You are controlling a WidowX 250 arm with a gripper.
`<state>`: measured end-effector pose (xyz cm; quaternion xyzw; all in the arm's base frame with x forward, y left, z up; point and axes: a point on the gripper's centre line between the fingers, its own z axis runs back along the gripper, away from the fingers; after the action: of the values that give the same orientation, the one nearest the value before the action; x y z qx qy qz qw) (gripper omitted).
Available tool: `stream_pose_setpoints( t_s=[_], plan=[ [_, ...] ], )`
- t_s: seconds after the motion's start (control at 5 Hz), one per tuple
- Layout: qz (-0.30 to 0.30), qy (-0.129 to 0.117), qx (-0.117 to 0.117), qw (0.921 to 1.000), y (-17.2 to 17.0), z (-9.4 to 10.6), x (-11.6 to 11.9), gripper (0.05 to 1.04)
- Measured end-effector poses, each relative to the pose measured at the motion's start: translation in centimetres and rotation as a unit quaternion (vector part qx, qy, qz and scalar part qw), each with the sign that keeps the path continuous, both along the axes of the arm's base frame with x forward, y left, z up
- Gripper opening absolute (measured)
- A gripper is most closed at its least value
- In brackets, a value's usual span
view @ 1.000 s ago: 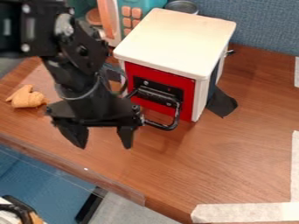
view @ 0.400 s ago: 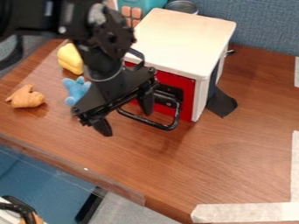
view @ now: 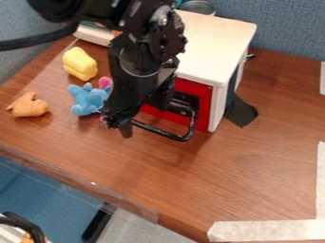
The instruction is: Opened the drawer
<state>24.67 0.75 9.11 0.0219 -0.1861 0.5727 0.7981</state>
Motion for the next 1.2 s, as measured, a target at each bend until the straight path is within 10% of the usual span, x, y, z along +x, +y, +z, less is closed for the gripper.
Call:
stream_pose_setpoints(
  t_s=[1.2],
  plan=[
    [0.05,0.033,-0.022,0.998,0.9,-5.8,2.2,0.97]
  ],
)
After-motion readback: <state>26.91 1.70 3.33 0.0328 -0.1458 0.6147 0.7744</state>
